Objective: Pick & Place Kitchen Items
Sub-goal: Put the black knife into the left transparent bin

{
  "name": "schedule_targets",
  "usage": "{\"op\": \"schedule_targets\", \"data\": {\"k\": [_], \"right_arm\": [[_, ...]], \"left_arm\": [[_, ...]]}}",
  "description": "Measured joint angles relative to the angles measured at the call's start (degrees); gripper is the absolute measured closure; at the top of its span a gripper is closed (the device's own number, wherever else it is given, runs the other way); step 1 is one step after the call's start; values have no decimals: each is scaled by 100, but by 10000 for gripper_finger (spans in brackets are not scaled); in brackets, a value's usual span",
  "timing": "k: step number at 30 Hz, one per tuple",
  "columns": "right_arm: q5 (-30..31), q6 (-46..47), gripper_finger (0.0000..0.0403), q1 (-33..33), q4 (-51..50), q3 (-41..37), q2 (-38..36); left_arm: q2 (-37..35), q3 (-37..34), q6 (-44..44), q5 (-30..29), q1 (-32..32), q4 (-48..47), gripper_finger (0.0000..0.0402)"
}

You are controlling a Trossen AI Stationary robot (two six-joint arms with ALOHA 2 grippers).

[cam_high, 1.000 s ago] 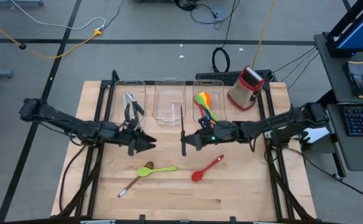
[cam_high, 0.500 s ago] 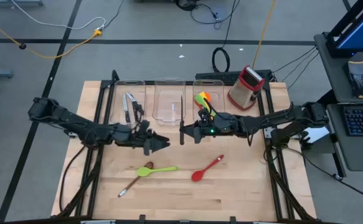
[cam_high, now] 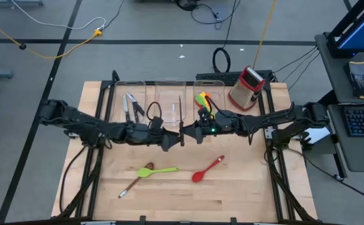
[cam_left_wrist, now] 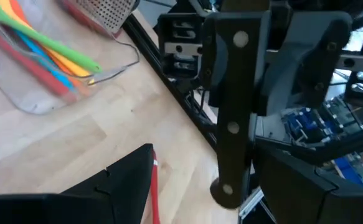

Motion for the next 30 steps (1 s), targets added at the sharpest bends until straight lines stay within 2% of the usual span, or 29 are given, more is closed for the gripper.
{"op": "schedule_targets", "data": {"k": [9, 18, 22, 28, 30], "right_arm": [[-2, -209, 341, 0, 8, 0, 0], [-16, -388, 341, 0, -2, -2, 0], [-105, -406, 341, -19, -27, -2, 7], [-103, -478, 342, -44, -45, -2, 9], [-105, -467, 343, -44, -45, -2, 9]], "left_arm": [[516, 501, -4, 32, 126, -36, 128], [709, 616, -547, 131, 140, -238, 139], [711, 616, -598, 117, 140, -203, 197], [709, 621, -408, 93, 144, -80, 328], [709, 624, -283, 97, 145, -58, 345]]}}
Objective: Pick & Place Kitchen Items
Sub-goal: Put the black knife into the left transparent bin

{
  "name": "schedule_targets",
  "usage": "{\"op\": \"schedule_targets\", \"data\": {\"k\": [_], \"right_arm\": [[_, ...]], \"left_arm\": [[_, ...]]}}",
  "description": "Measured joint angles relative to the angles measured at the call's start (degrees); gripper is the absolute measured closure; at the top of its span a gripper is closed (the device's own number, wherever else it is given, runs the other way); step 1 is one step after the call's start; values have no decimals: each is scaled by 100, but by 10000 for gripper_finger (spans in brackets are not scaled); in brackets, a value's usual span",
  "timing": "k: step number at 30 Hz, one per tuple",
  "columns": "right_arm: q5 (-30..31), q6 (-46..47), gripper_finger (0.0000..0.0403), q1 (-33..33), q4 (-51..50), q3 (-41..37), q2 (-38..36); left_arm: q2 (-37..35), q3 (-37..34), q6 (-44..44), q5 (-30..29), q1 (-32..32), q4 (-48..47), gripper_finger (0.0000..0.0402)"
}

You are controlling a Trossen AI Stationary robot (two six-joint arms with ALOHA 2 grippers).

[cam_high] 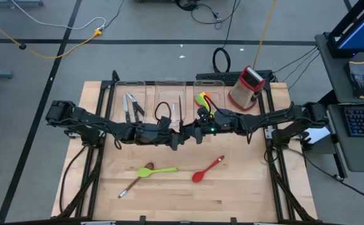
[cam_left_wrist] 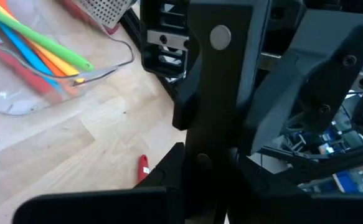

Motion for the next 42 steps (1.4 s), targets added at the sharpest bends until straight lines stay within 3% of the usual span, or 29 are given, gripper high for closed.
{"op": "schedule_targets", "data": {"k": [8, 15, 21, 30, 42], "right_arm": [[-46, -40, 341, -37, -41, 0, 0], [-66, -86, 293, -68, -82, 0, -11], [-46, -181, 276, -68, -95, 0, -11], [-2, -181, 274, -68, -189, 0, -28], [111, -198, 273, -67, -485, 0, -17]], "left_arm": [[0, -4, 29, 85, 7, -9, 344], [0, -15, -10, 85, 4, -52, 344], [0, -15, -3, 85, 4, -203, 344], [-100, -20, -139, -51, 34, -1177, 344], [-1035, -32, -383, -663, 268, -3167, 344]]}}
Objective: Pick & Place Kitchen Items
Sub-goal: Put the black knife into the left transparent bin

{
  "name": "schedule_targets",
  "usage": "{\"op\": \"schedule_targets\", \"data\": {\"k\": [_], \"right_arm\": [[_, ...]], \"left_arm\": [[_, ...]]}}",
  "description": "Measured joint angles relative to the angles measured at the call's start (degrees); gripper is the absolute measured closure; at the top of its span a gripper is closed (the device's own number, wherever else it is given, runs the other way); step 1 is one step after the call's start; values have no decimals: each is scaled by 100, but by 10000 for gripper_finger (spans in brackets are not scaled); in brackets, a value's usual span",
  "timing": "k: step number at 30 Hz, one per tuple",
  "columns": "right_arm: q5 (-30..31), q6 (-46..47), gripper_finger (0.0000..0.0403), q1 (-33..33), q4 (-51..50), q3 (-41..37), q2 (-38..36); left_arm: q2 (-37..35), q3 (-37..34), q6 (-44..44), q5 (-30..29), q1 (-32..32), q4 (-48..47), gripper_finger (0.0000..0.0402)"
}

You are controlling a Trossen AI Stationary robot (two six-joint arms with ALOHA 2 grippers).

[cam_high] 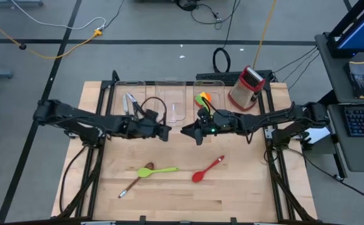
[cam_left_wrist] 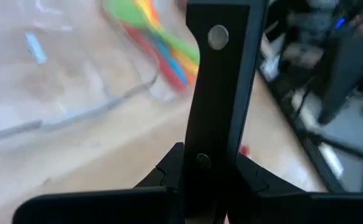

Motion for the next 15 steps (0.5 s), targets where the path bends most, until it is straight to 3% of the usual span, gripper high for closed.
{"op": "schedule_targets", "data": {"k": [9, 15], "right_arm": [[11, -35, 273, 10, 137, -2, 4], [14, -188, 277, 10, 183, -4, 7]], "left_arm": [[-1043, -14, -484, -695, 392, -2062, 344], [-1714, 16, -832, -811, 777, -3067, 344]]}}
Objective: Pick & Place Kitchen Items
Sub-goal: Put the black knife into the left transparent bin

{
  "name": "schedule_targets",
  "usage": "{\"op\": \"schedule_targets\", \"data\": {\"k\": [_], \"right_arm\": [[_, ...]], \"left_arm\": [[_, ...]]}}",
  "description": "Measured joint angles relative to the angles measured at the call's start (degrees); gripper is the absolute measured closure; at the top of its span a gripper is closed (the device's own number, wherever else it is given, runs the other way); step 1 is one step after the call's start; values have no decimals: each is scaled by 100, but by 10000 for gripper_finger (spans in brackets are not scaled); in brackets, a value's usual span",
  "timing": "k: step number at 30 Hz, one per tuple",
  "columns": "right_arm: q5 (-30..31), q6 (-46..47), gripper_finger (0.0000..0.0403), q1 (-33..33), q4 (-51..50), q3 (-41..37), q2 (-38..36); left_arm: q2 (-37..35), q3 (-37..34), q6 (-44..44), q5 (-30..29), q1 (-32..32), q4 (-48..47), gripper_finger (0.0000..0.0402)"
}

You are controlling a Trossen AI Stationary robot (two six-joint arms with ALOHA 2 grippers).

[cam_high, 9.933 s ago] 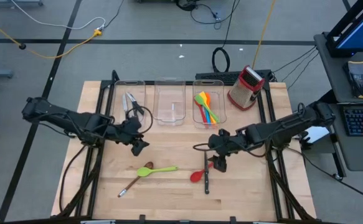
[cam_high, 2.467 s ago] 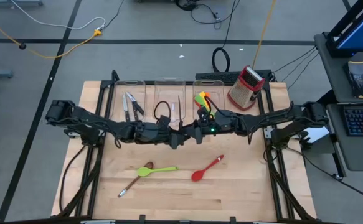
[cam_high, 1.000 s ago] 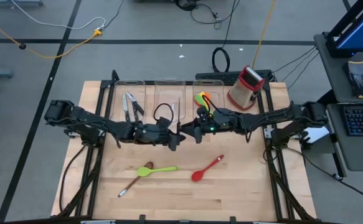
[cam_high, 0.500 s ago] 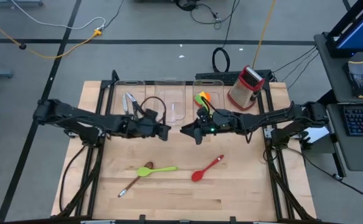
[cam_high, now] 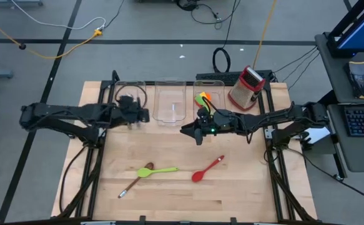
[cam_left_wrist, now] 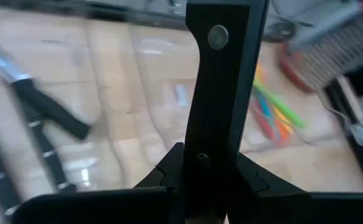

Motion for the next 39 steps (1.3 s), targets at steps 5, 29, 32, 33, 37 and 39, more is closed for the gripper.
{"op": "schedule_targets", "data": {"k": [5, 29, 32, 33, 37, 39], "right_arm": [[2, 3, 288, 0, -2, 0, 0], [-13, -44, 298, 96, -4, 0, 0], [-13, -48, 297, 116, -4, 0, 0], [-16, -66, 296, 117, -5, 0, 0], [-16, -87, 298, 116, -61, 0, 0], [-16, -103, 298, 118, -70, 0, 0]], "left_arm": [[-271, -2, -458, 55, 427, -973, 344], [1092, -7, 27, 2432, 2979, -1848, 344], [1244, -7, 142, 2569, 3132, -1918, 344], [1294, -7, 186, 2613, 3169, -1955, 344], [1406, -7, 517, 2680, 3206, -2042, 344], [1415, -7, 686, 2660, 3204, -2067, 344]]}}
